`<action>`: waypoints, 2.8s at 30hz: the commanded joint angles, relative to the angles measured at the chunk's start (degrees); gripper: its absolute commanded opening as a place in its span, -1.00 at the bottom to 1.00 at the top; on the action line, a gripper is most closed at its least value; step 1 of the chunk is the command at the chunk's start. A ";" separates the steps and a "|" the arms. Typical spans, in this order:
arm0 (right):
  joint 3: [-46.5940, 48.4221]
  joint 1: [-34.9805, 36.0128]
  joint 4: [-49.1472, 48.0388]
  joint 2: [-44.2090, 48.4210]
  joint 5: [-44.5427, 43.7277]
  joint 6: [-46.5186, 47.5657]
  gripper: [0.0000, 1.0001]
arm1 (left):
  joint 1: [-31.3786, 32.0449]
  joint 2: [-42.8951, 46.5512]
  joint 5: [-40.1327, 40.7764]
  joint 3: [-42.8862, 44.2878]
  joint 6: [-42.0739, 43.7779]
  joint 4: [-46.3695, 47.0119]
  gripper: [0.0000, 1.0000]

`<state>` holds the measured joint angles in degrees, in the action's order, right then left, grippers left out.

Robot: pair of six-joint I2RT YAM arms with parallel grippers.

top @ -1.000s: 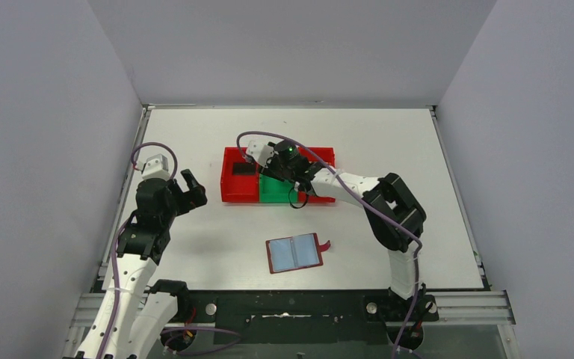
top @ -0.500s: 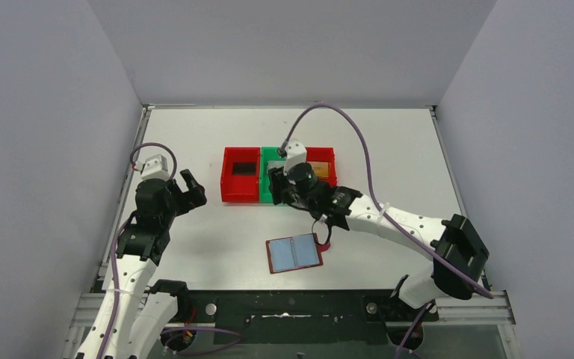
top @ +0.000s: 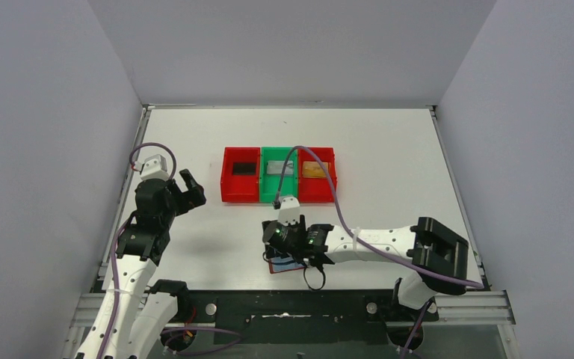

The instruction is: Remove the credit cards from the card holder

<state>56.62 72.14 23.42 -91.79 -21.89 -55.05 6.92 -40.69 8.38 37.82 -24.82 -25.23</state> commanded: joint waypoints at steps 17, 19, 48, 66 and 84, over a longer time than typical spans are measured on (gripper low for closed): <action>3.39 0.79 7.39 -11.38 -2.11 -8.27 0.30 | -0.35 0.17 -0.46 0.93 0.38 2.38 0.93; 4.08 0.89 9.01 -12.62 -2.41 -8.79 0.25 | -0.33 0.18 -0.41 0.87 0.47 2.38 0.93; -0.01 -1.03 -4.75 -1.38 1.32 -3.55 -0.27 | -0.33 -0.12 -0.93 0.84 0.56 2.56 0.93; 4.83 1.50 18.70 -2.30 -11.05 -18.29 0.37 | -0.33 -0.21 -1.45 0.76 0.73 2.73 0.93; 1.78 -0.51 14.55 -10.60 -4.07 -17.41 0.39 | -0.33 -0.24 -1.61 0.74 0.74 2.65 0.93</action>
<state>61.39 72.75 41.78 -101.36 -28.62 -73.08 6.92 -41.28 7.22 37.82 -24.80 -25.23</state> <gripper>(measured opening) 0.765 0.963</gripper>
